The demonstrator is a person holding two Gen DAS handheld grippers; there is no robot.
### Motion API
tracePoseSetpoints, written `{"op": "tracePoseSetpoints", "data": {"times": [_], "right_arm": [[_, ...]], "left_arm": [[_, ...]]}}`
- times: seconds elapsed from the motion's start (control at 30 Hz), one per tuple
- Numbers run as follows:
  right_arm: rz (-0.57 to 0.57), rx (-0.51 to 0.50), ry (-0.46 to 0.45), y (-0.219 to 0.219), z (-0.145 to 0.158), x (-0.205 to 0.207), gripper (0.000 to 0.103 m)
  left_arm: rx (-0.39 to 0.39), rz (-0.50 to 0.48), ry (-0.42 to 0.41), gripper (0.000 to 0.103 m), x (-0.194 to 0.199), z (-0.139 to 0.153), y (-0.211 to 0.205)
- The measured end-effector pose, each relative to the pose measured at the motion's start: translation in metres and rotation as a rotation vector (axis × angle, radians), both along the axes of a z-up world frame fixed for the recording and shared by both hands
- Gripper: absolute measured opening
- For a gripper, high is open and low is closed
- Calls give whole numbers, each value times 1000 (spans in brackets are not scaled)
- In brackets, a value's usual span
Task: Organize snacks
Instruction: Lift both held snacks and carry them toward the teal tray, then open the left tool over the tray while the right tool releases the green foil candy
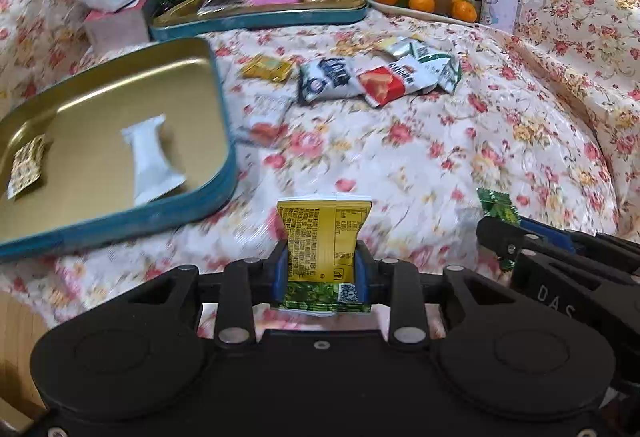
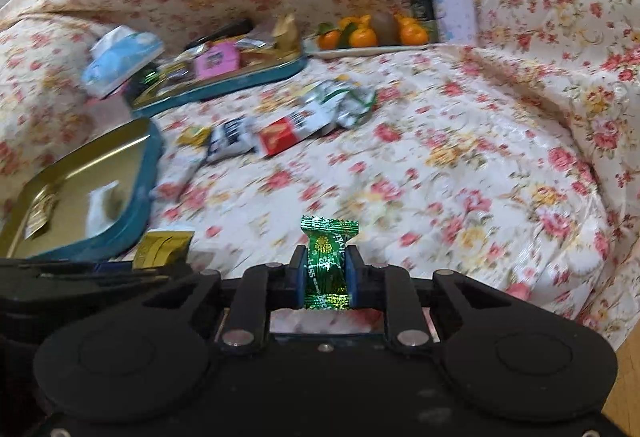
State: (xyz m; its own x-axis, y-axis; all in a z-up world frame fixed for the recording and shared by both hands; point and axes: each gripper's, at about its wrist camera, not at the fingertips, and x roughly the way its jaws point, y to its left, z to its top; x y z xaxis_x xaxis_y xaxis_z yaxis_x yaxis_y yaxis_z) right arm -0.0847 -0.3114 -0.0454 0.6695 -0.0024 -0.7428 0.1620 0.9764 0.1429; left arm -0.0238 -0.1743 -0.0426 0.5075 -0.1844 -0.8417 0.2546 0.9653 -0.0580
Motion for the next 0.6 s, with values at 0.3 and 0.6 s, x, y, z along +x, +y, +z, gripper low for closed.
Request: {"op": "tracePoseSetpoints", "data": {"times": [0.3, 0.6], "right_arm": [[164, 45, 63, 37, 4, -14, 21], [386, 68, 90, 93, 12, -18, 21]], "left_arm": [[23, 82, 59, 40, -19, -1, 47], [36, 227, 41, 40, -30, 13, 109]]}}
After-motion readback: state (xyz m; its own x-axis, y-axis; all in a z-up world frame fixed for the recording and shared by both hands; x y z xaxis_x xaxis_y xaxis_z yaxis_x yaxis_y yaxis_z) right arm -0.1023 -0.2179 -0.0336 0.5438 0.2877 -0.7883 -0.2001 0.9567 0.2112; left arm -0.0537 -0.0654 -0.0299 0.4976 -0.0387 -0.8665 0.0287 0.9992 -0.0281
